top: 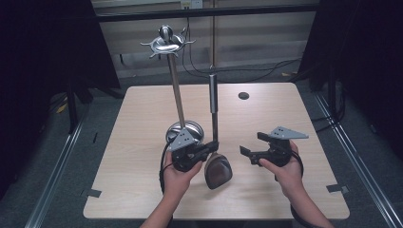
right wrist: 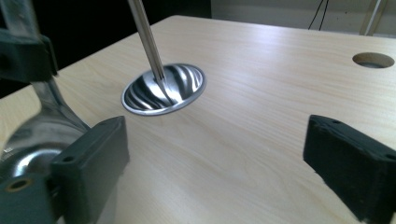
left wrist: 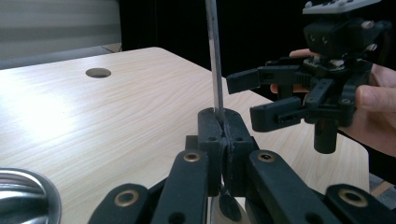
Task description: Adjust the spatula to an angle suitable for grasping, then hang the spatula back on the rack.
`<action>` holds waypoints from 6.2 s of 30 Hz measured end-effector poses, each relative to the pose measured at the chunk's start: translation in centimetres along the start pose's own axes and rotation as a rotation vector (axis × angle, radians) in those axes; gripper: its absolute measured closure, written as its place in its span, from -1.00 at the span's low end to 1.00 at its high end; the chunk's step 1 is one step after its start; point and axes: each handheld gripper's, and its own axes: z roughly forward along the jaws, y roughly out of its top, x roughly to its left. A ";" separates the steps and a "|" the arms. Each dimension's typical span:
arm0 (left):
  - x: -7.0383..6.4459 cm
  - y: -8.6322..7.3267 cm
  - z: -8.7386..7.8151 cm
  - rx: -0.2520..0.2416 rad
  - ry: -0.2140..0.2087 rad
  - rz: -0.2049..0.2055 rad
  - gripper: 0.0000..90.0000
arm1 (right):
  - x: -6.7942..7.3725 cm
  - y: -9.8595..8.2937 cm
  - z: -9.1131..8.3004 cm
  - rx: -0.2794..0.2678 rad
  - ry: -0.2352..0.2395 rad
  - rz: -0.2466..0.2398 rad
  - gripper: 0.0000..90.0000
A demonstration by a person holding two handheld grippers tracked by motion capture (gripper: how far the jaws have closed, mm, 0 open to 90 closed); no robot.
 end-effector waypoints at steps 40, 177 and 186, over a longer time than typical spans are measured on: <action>1.3 1.0 -2.7 -0.032 0.004 0.003 0.96 | -1.7 -2.1 -0.7 0.123 -0.088 -0.059 -0.96; 9.7 1.4 -2.9 -0.103 0.131 -0.058 0.57 | -2.5 -2.5 -1.1 0.137 -0.093 -0.034 -0.96; 9.7 1.1 -3.7 -0.092 0.138 -0.058 0.14 | -2.3 -2.4 -1.0 0.136 -0.093 -0.047 -0.96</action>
